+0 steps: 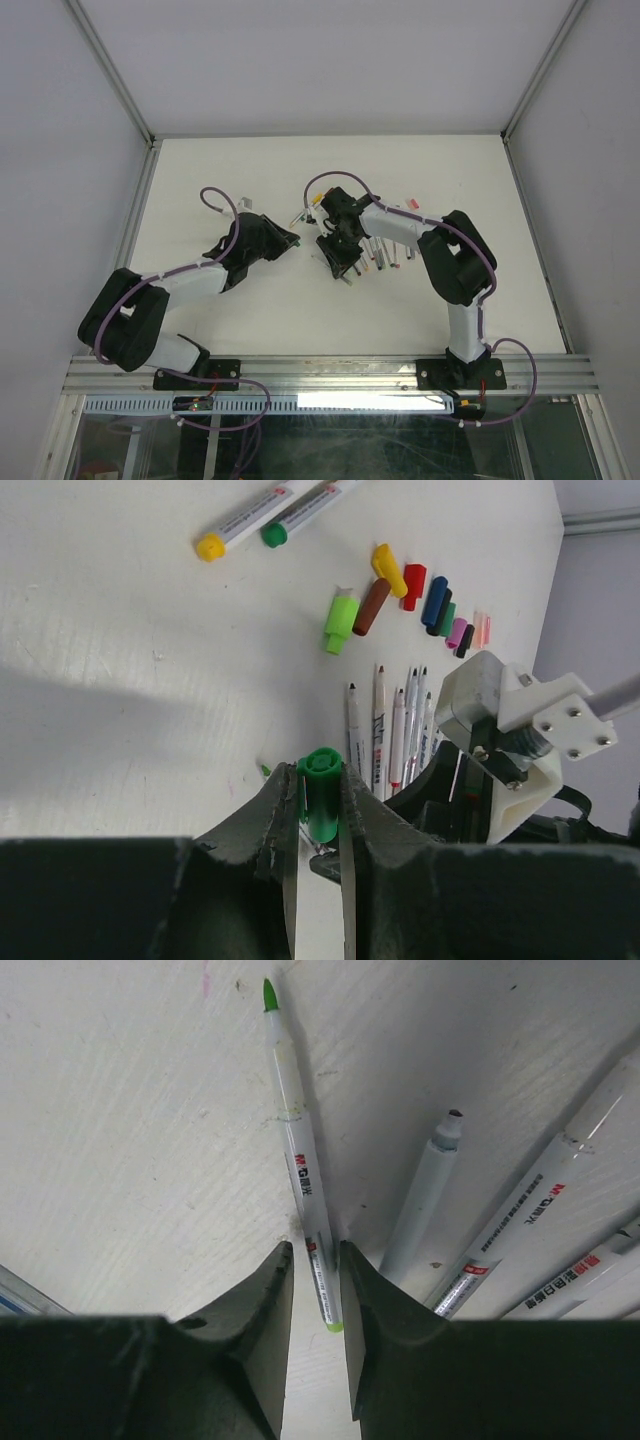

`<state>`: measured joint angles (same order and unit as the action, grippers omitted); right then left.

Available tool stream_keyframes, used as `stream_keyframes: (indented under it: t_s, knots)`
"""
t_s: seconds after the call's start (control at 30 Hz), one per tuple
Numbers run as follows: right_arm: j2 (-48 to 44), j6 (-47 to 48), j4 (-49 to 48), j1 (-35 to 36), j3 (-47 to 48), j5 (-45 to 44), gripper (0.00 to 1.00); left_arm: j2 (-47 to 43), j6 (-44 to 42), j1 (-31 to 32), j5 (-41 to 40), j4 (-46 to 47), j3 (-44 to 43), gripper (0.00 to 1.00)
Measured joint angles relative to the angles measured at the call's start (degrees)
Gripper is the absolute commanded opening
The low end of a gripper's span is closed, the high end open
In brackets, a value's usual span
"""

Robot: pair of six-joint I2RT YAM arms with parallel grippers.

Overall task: Open the pen caps
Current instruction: Place the pen at the center of the board.

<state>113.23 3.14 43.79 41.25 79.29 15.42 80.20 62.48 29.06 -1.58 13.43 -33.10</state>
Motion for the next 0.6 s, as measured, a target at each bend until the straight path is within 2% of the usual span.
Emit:
stream_keyframes:
  t_s: [0.27, 0.47, 0.6]
  knots:
    - [0.0, 0.5, 0.3, 0.0, 0.1, 0.3, 0.33, 8.5, 1.2, 1.0, -0.1, 2.9, -0.6, 0.0]
    - [-0.2, 1.3, 0.3, 0.0, 0.1, 1.4, 0.35, 16.4, 0.4, 1.0, 0.0, 3.0, -5.5, 0.0]
    - [-1.1, 2.1, 0.6, -0.5, 0.1, 1.7, 0.37, 18.9, -0.6, 1.4, -0.1, 3.1, -8.3, 0.08]
